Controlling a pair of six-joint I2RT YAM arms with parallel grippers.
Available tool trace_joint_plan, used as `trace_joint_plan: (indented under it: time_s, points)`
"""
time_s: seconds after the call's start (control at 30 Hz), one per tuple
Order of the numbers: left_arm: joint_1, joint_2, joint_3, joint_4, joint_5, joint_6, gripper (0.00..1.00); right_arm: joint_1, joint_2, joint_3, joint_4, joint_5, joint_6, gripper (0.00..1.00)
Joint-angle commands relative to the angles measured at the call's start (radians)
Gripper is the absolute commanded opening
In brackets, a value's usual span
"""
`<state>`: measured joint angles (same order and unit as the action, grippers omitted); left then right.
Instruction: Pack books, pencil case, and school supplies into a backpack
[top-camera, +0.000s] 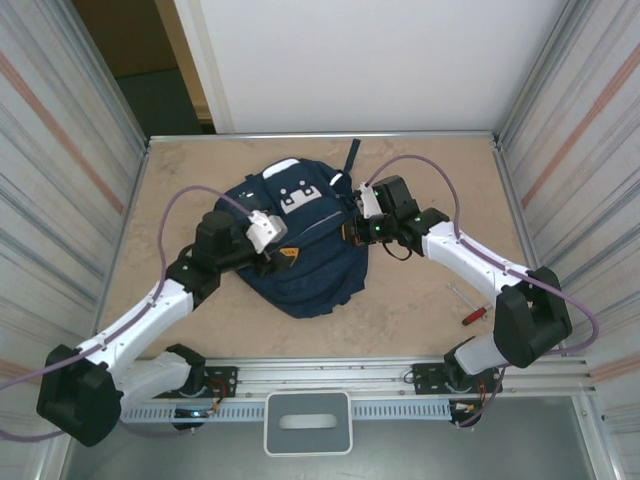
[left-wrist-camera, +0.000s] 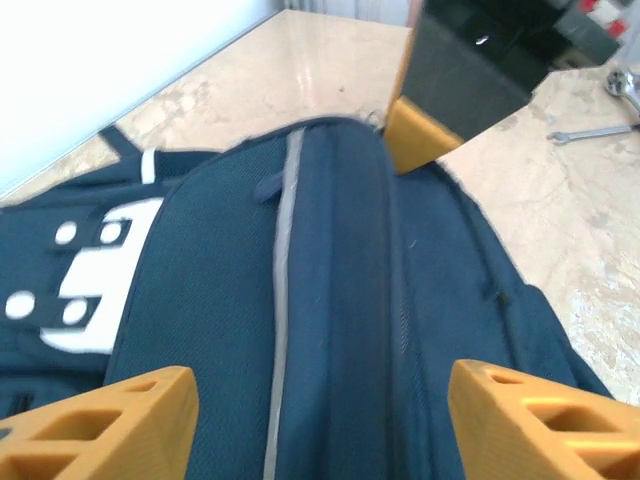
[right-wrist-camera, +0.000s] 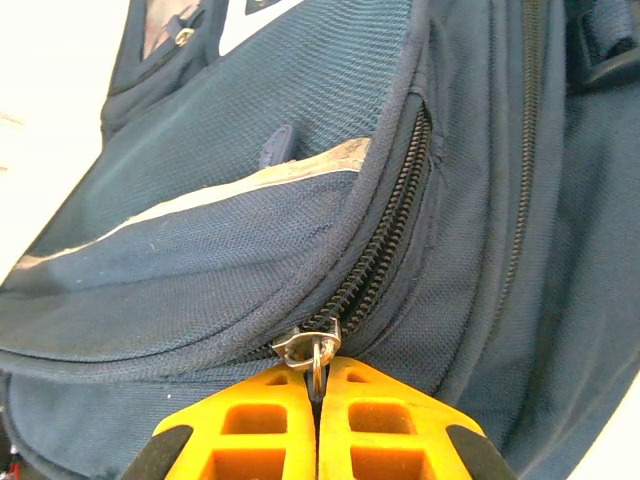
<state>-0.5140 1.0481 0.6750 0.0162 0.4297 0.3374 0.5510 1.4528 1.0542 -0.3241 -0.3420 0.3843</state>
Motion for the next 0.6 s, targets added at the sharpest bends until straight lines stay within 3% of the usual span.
trace_joint_plan:
  time_s: [0.0, 0.1, 0.2, 0.27, 0.37, 0.43, 0.57]
  points:
    - [-0.08, 0.056, 0.093, -0.101, -0.081, 0.067, 0.71, 0.047, -0.051, 0.051, 0.056, -0.06, 0.014, 0.0]
    - [-0.116, 0.151, 0.167, -0.147, -0.097, 0.087, 0.71, 0.083, -0.083, 0.057, 0.064, -0.076, 0.016, 0.0]
    - [-0.131, 0.223, 0.223, -0.182, -0.089, 0.108, 0.62, 0.103, -0.108, 0.055, 0.067, -0.085, 0.016, 0.0]
    - [-0.13, 0.243, 0.236, -0.187, -0.099, 0.116, 0.48, 0.104, -0.12, 0.044, 0.065, -0.085, 0.011, 0.0]
    - [-0.112, 0.222, 0.214, -0.157, -0.081, 0.134, 0.15, 0.082, -0.123, 0.014, 0.045, -0.074, -0.014, 0.0]
    - [-0.075, 0.176, 0.179, -0.115, 0.017, 0.134, 0.0, 0.039, -0.102, 0.005, 0.013, -0.076, -0.025, 0.0]
    - [0.03, 0.056, 0.077, 0.036, 0.363, 0.078, 0.0, -0.105, 0.033, 0.079, -0.155, -0.07, -0.025, 0.0]
